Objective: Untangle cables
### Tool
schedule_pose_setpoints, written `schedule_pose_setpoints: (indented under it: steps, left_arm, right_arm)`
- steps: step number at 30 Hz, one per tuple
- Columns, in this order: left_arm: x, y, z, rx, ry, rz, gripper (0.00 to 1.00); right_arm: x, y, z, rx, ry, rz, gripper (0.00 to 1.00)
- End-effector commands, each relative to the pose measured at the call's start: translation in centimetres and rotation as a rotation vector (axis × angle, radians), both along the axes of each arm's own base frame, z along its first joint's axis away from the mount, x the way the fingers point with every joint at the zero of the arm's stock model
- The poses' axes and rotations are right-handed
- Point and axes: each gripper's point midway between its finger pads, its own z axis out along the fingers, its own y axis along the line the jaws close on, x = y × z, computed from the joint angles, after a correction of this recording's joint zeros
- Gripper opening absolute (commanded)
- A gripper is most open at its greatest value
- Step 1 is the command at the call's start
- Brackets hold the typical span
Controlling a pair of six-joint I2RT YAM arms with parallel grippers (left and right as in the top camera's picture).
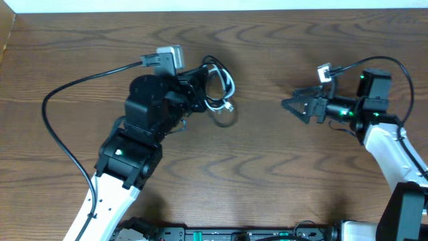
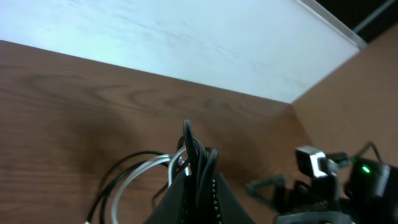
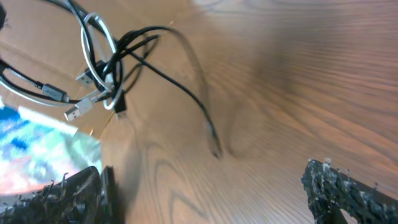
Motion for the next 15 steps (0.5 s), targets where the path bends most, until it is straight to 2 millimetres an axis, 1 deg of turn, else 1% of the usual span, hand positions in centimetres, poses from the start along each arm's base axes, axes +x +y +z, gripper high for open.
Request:
schedule_pose_setpoints:
  steps: [1, 5, 7, 10, 15]
  left_arm:
    - [0.0, -1.2, 1.6, -0.004, -0.036, -0.027, 0.08]
    - [0.3, -2.7, 0.2, 0.011, -0.005, -0.059, 0.08]
    - [0.5, -3.6, -0.3, 0.015, 0.002, -0.075, 0.08]
    - [0.4, -4.5, -0.6, 0.015, 0.003, -0.096, 0.08]
    - [0.1, -5.7, -0.1, 0.003, -0.021, -0.124, 0.08]
  right_arm:
    - [-1.3, 2.4, 0.4, 0.033, -0.009, 0.096, 0.99]
    - [-2.0, 4.8, 0.8, 0.028, -0.058, 0.167, 0.99]
    - [-1.7, 5.7, 0.5, 0.002, -0.045, 0.149, 0.99]
    - [-0.7, 6.2, -0.4, -0.048, 0.004, 0.072, 0.99]
    - [-0.3, 7.1, -1.3, -0.111, -0.002, 0.041, 0.99]
